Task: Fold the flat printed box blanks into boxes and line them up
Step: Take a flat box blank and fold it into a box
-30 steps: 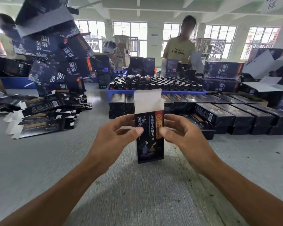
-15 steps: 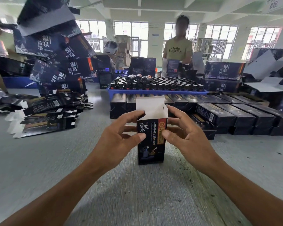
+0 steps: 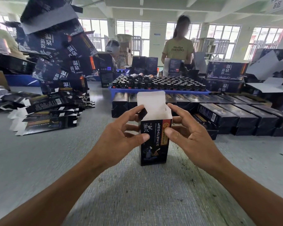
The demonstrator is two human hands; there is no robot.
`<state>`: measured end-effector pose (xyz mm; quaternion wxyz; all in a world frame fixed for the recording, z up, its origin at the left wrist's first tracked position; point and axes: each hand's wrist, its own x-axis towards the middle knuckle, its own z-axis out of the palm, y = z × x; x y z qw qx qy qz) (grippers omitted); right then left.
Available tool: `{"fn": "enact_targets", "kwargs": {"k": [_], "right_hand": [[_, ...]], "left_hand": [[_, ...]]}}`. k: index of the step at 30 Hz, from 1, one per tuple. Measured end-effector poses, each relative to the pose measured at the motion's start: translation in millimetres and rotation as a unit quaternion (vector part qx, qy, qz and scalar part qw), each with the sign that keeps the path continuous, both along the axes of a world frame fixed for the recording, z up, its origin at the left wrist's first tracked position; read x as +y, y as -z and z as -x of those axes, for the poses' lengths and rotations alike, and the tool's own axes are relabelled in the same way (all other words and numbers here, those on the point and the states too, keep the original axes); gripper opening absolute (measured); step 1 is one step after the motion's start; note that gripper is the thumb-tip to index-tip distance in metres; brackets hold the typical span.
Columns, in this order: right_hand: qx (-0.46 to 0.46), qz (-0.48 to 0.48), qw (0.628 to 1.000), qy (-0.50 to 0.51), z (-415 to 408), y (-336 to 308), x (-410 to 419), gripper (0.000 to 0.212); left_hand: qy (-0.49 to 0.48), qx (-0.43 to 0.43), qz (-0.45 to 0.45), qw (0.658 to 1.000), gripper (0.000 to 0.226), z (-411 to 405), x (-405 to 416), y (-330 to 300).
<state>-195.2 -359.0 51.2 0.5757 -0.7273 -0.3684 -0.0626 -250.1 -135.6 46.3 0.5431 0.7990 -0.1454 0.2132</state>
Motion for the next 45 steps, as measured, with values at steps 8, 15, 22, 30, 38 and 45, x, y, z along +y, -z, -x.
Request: {"fn": "enact_targets", "kwargs": {"k": [8,15,22,30,38,45], "right_hand": [[0.005,0.013,1.0,-0.004,0.3,-2.3,-2.1,0.039],[0.0,-0.054,0.999,-0.005,4.2,-6.2,0.5,0.034],[0.019,-0.098,0.995,0.007,4.9,-8.1,0.6,0.033],[-0.02,-0.104,0.994,0.037,13.4,-12.9,5.3,0.028],[-0.023,-0.113,0.992,0.043,9.7,-9.5,3.5,0.019],[-0.04,-0.086,0.994,0.061,8.8,-7.4,3.9,0.02]], "left_hand": [[0.003,-0.006,-0.027,1.0,0.074,2.3,-0.7,-2.1],[0.03,-0.035,0.027,0.999,0.032,7.1,-9.1,-3.0],[0.022,-0.049,0.061,0.997,0.026,8.6,-13.2,-4.1],[0.018,-0.06,0.058,0.996,0.025,9.8,-14.9,-4.6],[0.012,-0.048,0.107,0.993,0.038,9.0,-12.8,-5.3],[-0.026,-0.072,0.048,0.996,0.03,8.6,-18.9,-3.5]]}}
